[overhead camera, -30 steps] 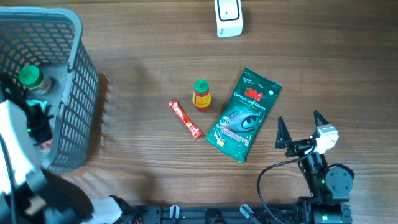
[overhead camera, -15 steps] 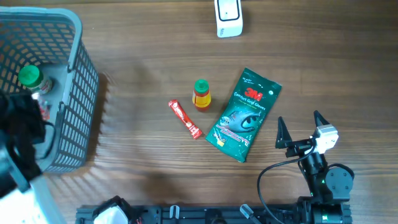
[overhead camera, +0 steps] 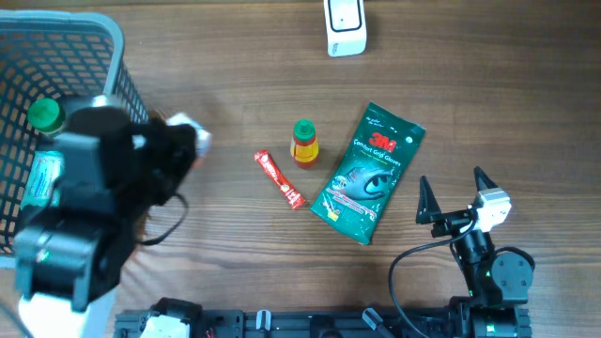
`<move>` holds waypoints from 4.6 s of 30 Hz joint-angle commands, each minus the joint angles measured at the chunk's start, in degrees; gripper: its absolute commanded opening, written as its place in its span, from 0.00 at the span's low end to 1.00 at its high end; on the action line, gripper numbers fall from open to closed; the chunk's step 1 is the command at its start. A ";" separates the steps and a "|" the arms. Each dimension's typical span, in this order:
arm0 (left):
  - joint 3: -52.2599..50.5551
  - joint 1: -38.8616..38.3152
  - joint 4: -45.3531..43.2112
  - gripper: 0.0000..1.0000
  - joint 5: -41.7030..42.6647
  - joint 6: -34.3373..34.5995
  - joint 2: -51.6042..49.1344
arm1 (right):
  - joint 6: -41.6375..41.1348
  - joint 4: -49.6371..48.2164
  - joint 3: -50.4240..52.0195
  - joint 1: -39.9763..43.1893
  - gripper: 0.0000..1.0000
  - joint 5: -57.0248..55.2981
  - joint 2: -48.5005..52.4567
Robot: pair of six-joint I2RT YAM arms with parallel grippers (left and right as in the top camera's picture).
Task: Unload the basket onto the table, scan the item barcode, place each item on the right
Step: 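Carry the snack bag out and drop it onto the gloves pack, then move the left gripper into the basket and grasp the green-capped jar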
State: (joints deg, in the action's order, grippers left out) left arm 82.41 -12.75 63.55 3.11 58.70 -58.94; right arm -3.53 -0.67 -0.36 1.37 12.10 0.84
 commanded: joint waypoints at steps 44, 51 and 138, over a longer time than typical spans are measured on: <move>7.85 -41.99 -14.73 0.49 -24.85 -12.79 -40.46 | 0.52 -0.20 0.07 -0.24 1.00 -0.48 -0.57; 15.54 -38.58 -12.09 0.52 -26.29 -19.43 -31.71 | 0.55 -0.20 0.07 -0.24 1.00 -0.48 -0.57; 16.02 40.68 -24.72 0.64 -26.56 -19.74 -63.91 | 0.55 -0.20 0.07 -0.24 1.00 -0.48 -0.57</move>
State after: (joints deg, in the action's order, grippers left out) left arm 98.10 27.62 38.11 -23.70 39.22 -122.41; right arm -3.53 -0.67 -0.36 1.37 11.97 0.84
